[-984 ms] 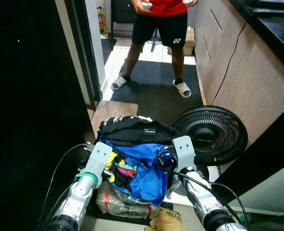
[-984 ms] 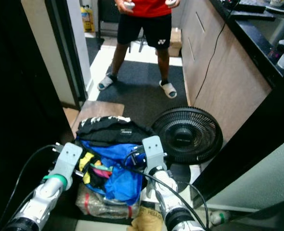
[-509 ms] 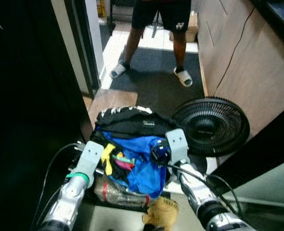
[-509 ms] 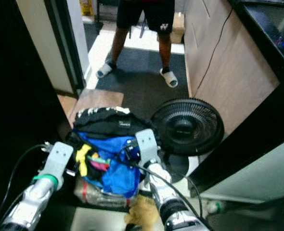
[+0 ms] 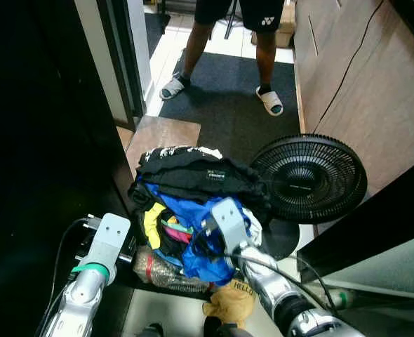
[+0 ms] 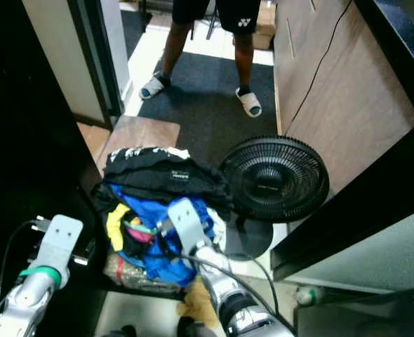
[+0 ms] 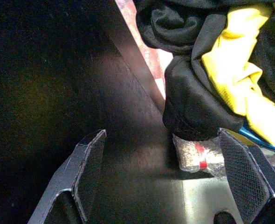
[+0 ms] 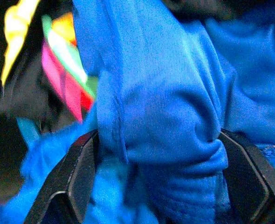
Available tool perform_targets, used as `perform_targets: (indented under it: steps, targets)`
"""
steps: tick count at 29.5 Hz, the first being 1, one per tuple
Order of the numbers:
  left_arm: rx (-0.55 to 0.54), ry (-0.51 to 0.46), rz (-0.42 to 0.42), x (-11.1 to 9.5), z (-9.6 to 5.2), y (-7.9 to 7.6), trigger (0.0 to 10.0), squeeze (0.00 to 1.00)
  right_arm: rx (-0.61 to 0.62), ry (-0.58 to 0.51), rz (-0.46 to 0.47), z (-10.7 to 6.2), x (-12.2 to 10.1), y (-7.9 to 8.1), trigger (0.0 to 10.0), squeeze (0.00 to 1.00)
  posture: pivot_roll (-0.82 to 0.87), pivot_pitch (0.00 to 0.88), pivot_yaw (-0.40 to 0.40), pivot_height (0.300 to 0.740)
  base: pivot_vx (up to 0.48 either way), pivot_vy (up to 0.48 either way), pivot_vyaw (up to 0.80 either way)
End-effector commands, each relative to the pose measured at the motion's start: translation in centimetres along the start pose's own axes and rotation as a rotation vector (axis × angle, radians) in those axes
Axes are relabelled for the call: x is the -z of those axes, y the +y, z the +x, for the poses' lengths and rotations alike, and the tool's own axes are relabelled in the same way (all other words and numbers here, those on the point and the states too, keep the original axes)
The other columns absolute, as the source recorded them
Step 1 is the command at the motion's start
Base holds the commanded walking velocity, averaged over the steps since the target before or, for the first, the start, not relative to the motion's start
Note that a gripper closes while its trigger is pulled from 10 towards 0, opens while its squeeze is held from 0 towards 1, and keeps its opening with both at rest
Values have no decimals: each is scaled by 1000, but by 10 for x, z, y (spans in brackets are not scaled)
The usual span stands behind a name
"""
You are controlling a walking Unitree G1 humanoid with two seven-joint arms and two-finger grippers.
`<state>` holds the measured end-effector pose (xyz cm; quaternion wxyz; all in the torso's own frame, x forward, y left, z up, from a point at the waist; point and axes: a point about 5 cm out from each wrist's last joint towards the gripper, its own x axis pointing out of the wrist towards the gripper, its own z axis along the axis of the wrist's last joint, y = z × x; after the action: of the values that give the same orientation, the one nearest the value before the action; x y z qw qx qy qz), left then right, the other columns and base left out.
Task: Clothes washing
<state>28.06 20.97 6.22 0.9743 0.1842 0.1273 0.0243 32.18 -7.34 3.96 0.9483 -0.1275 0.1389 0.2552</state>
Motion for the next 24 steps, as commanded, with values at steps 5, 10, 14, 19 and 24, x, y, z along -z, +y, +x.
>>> perform_targets:
  steps: [5,10,14,19,24]
  targets:
    - [7,41,-23,2,4,-4,10000,0,32,85,28,-15,31,-8,0,0,205,211,9,740,0,0,0]
    - [20,36,-22,-2,8,-7,10000,0,64,72,53,-19,34,-13,0,0,194,204,18,740,0,0,0]
    - [34,29,-20,-7,11,-9,10000,0,111,33,86,-22,33,-21,0,0,184,193,27,740,0,0,0]
    - [43,23,-19,-11,15,-11,10000,0,191,-83,150,-24,19,-33,0,0,176,180,38,740,0,0,0]
    - [48,23,-17,-11,15,-12,10000,0,241,-182,184,-22,3,-41,0,0,181,177,37,740,0,0,0]
